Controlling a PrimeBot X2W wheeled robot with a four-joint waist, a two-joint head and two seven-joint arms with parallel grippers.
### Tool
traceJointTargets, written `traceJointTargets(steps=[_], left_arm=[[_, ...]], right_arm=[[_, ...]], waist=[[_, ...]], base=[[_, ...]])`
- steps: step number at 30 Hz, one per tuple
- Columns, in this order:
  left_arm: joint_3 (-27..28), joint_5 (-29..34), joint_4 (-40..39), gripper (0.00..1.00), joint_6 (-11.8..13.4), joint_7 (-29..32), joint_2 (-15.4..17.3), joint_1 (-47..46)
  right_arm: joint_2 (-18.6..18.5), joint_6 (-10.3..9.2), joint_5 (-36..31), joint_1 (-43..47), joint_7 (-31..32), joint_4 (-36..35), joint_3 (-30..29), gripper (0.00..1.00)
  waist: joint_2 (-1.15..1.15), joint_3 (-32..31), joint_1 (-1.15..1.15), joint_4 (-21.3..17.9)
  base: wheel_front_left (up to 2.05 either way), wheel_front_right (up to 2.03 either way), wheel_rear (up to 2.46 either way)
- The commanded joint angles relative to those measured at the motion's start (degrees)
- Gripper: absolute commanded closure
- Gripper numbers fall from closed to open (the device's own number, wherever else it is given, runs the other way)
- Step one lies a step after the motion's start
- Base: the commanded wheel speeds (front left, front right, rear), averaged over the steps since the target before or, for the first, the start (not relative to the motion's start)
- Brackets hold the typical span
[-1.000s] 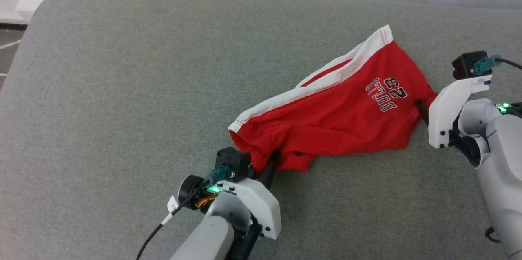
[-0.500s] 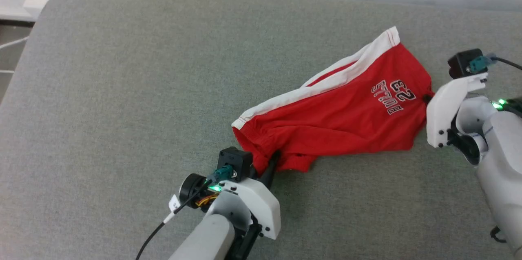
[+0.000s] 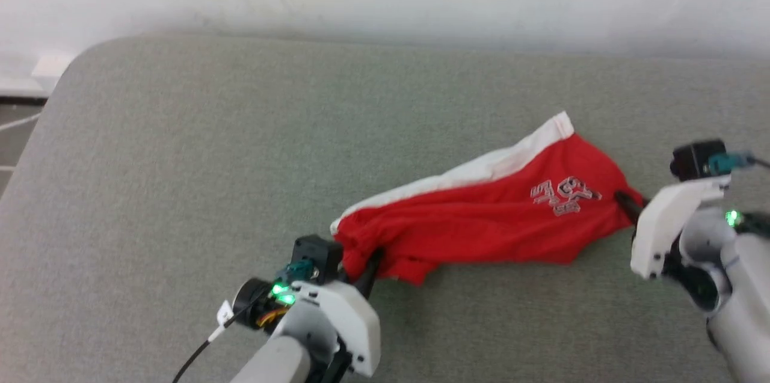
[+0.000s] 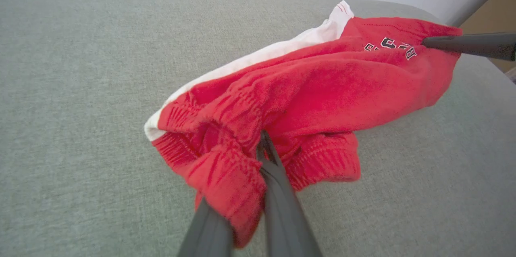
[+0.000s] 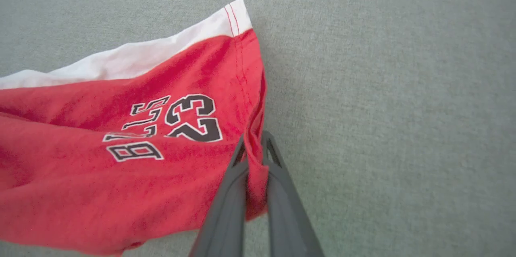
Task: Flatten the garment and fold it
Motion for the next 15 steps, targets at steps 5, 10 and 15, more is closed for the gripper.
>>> traceJointTargets(steps=[5, 10, 15], left_arm=[[0.15, -2.13, -2.35, 1.0, -1.03, 3.73, 3.34, 4.43], [0.55, -4.15, -3.63, 1.0, -1.1, 6.64, 5.88, 8.17], [0.86, -5.51, -3.68, 1.0, -0.81, 8.52, 7.69, 11.0]], right_arm=[[0.15, -0.13, 2.11, 9.61, -1.76, -7.35, -2.96, 1.0], [2.75, -0.13, 1.41, 19.54, -1.39, -15.61, -7.77, 1.0], [6.35, -0.13, -0.11, 28.97, 1.7, -23.48, -12.63, 1.0]], waist=[[0.0, -4.32, 0.0, -3.47], [0.0, -5.62, 0.0, -5.18], [0.0, -6.03, 0.0, -6.36]], base=[[0.0, 0.0, 0.0], [0.0, 0.0, 0.0], [0.0, 0.0, 0.0]])
